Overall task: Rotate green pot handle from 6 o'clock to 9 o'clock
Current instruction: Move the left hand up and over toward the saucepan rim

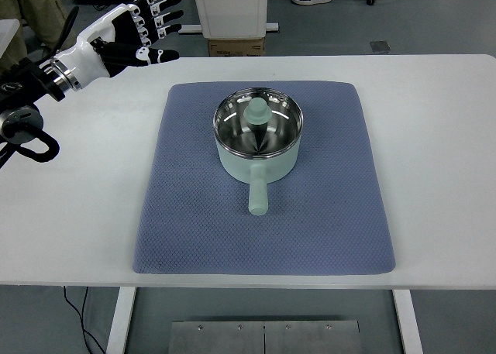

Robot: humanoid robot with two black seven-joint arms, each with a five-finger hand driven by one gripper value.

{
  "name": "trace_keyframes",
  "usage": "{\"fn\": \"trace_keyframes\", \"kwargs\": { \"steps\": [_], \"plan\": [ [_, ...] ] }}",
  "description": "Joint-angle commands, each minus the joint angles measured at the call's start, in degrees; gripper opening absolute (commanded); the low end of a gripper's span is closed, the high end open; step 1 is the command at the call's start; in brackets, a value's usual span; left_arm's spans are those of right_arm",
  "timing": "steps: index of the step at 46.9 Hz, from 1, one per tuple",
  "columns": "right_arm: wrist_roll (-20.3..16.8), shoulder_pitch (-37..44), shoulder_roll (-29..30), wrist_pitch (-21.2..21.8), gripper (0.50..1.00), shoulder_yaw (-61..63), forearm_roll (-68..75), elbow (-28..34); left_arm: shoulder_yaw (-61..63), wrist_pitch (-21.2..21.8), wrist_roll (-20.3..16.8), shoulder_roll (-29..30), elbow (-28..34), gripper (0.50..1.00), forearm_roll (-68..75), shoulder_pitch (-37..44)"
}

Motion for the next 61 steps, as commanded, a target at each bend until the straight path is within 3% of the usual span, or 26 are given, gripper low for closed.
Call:
{"fn": "trace_keyframes", "kwargs": {
  "steps": [1, 28, 61],
  "plan": [
    [0.0, 0.0, 0.0, 0.0, 1.000, 0.0, 0.0, 0.0, 0.1, 0.0, 0.0, 1.0, -1.9, 1.000, 2.0, 0.0],
    [0.0, 0.0, 0.0, 0.0, 1.000, 0.0, 0.0, 0.0, 0.1, 0.1, 0.1, 4.3, -11.3, 1.000, 8.3, -2.2],
    [0.0, 0.0, 0.0, 0.0, 1.000, 0.0, 0.0, 0.0, 0.1, 1.9, 0.1, 2.7, -12.0, 1.000, 15.4, -4.5]
  ]
}}
